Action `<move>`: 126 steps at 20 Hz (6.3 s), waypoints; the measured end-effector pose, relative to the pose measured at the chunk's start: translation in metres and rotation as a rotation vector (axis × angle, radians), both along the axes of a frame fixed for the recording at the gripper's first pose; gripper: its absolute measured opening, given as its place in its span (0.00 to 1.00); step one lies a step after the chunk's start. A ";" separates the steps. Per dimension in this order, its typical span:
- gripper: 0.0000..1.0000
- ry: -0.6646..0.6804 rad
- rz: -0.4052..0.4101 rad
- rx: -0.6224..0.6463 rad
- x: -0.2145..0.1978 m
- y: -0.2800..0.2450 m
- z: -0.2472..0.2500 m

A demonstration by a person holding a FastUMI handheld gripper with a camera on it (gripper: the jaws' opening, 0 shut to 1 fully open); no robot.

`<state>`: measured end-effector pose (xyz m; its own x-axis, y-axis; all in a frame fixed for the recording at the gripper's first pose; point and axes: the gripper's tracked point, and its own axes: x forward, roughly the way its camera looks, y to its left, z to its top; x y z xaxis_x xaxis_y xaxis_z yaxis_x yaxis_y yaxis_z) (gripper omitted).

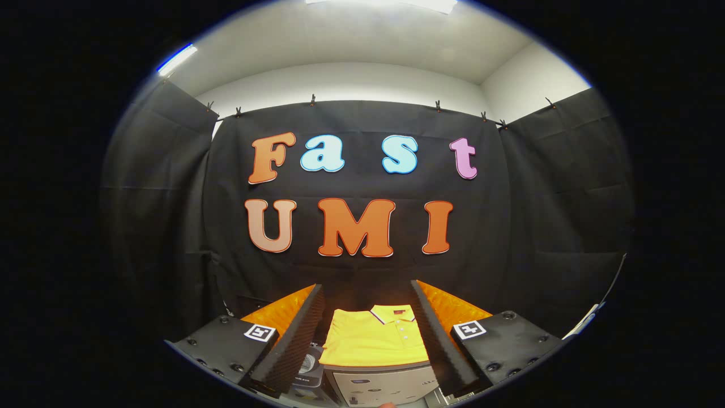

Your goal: Put the clothes into the washing machine and then close the washing machine lid.

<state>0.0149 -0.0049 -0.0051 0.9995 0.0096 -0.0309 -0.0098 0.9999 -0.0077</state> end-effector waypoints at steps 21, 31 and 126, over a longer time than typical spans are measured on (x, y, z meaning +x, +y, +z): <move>0.98 0.293 0.019 0.046 0.170 -0.076 -0.129; 0.99 0.588 0.019 0.061 0.252 -0.105 -0.265; 0.08 0.695 0.459 0.312 0.257 0.320 -0.385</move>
<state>0.2723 0.3156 -0.3902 0.6513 0.5142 -0.5581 -0.3111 0.8517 0.4217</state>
